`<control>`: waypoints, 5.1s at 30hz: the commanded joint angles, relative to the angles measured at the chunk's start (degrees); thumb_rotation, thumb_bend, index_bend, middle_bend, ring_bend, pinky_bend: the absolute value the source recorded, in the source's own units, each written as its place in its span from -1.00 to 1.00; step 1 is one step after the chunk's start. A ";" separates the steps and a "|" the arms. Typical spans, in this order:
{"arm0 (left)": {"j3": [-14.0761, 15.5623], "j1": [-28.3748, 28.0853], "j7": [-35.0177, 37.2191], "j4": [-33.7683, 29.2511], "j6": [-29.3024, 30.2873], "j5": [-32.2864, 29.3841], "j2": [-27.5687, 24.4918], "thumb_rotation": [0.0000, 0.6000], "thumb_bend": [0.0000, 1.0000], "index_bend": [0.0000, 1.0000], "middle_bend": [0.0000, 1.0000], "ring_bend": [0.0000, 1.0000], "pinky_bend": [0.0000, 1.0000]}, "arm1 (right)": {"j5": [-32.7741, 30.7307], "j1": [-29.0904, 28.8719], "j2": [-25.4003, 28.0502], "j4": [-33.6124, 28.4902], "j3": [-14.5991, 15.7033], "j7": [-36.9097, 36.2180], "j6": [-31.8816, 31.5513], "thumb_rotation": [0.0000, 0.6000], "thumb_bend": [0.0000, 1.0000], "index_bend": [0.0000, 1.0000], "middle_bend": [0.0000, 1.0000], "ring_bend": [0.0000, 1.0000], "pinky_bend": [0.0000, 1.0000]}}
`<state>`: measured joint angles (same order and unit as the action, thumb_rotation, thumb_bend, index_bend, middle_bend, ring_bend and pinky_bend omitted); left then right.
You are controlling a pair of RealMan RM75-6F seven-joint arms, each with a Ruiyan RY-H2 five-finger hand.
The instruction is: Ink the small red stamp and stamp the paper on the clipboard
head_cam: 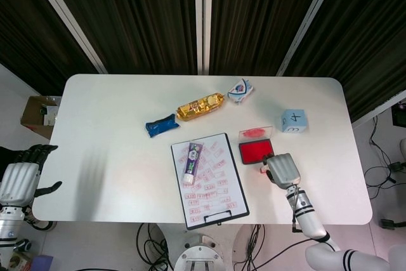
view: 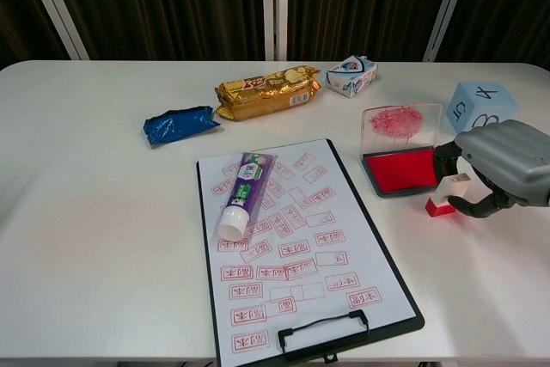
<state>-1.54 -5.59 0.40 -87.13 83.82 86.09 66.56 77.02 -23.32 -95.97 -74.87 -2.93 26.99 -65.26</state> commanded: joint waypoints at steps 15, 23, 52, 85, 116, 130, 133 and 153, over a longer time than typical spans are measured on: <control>0.07 0.11 0.06 -0.25 0.27 0.20 -0.33 1.00 -1.00 -0.59 -0.57 -0.67 -0.50 | 2.37 -0.19 -0.79 0.84 -1.90 -1.90 -4.11 1.00 -0.16 0.48 0.36 0.43 0.82; 0.07 0.00 0.02 -0.29 0.08 0.15 -0.19 1.00 -1.00 -0.59 -0.57 -0.67 -0.50 | -0.70 -4.90 -1.02 1.09 -6.66 0.71 0.29 1.00 -0.11 0.69 0.51 0.54 0.86; 0.14 -0.43 0.03 -0.27 -0.44 0.39 -0.20 1.00 -1.00 -0.59 -0.57 -0.67 -0.50 | -7.73 -9.61 -8.10 11.06 -5.80 4.96 6.02 1.00 -0.04 1.00 0.77 0.73 0.88; 0.28 0.42 0.30 -0.61 1.07 0.74 -0.61 1.00 -1.00 -0.59 -0.57 -0.67 -0.50 | -2.09 -9.23 2.23 -12.58 -5.32 4.99 0.30 1.00 0.08 1.00 0.79 0.75 0.88; 0.19 1.12 2.28 1.00 1.27 0.09 -1.06 1.00 -1.00 -0.59 -0.57 -0.67 -0.50 | 11.31 -22.21 -6.08 12.05 -0.58 -13.65 12.14 1.00 0.02 1.00 0.81 0.75 0.88; 0.11 1.12 2.43 1.45 1.20 0.05 -0.83 1.00 -1.00 -0.59 -0.57 -0.67 -0.50 | 13.32 -23.30 -8.50 18.56 0.11 -20.77 10.70 1.00 0.01 1.00 0.81 0.75 0.88; 0.12 1.13 2.41 1.45 1.17 0.04 -0.90 1.00 -1.00 -0.59 -0.57 -0.67 -0.50 | 13.42 -23.38 -8.46 18.90 0.29 -21.29 10.72 1.00 0.01 1.00 0.81 0.75 0.88; -0.02 0.86 2.41 1.66 0.53 -0.24 -0.68 1.00 -1.00 -0.59 -0.57 -0.67 -0.50 | 13.18 -23.78 -8.96 20.94 1.07 -22.62 11.90 1.00 0.01 1.00 0.81 0.75 0.88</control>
<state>-1.56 -4.74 2.81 -85.47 84.35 85.85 65.88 90.23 -47.05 -104.87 -54.00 -1.87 4.41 -53.43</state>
